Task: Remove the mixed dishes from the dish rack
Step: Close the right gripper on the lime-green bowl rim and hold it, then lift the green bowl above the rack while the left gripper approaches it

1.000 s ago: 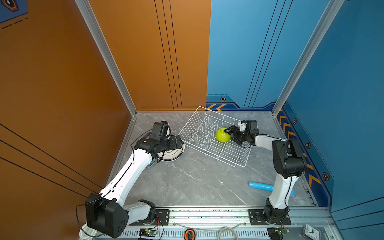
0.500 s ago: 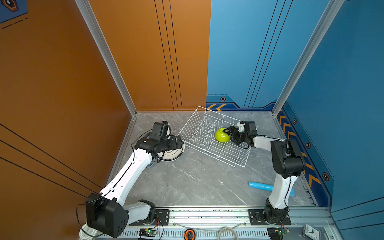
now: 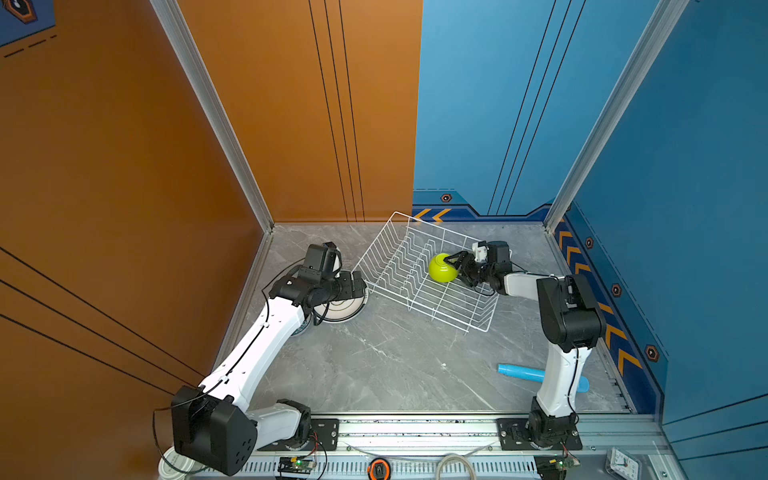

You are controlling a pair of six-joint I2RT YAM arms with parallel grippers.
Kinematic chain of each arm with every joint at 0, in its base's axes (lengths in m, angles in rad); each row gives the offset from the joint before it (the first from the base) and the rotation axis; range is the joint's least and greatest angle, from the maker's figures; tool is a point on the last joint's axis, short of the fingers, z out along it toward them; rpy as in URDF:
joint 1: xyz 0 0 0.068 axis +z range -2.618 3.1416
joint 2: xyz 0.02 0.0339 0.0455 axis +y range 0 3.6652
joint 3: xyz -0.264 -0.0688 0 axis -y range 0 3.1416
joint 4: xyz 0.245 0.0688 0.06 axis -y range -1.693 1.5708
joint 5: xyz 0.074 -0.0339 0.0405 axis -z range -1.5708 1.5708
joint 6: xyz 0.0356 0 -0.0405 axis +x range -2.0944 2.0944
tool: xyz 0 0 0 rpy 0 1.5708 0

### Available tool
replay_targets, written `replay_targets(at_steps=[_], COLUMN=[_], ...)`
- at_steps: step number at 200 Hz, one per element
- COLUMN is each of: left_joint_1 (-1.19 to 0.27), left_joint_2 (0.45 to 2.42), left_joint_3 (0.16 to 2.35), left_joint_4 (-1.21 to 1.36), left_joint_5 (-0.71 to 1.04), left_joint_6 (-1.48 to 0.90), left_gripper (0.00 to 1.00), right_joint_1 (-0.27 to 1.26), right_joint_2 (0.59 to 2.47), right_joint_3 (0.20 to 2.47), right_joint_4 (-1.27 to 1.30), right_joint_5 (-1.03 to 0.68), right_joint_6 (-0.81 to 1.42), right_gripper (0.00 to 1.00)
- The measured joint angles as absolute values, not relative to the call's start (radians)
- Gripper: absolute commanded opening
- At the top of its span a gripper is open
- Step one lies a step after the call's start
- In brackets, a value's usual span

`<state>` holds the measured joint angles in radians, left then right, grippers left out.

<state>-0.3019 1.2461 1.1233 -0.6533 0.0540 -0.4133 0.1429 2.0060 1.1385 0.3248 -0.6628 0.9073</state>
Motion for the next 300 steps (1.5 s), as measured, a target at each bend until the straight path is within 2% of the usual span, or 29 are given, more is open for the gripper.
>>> replay_targets(at_steps=[102,132,192,300], left_joint_1=[-0.302,-0.302,-0.303,-0.331], left_joint_2=[1.255,1.255,1.267,1.277], left_joint_3=[1.123,1.123,1.128,1.16], left_joint_4=[-0.653,-0.653,-0.653,-0.621], left_joint_5=[0.057,0.057,0.062,0.071], left_joint_6=[-0.413,-0.413,-0.413,-0.43], left_gripper=[0.98,0.98,0.98,0.98], right_joint_1=[0.143,0.143,0.143,0.124], right_joint_2=[2.005,2.003,1.995,1.967], right_joint_3=[1.184,1.187,1.187,1.168], right_joint_4=[0.258,0.25,0.234,0.442], right_joint_5=[-0.662,-0.666,-0.677,-0.751], right_joint_6=[0.894,0.89,0.907,1.149], right_gripper=[0.71,0.61,0.56,0.52])
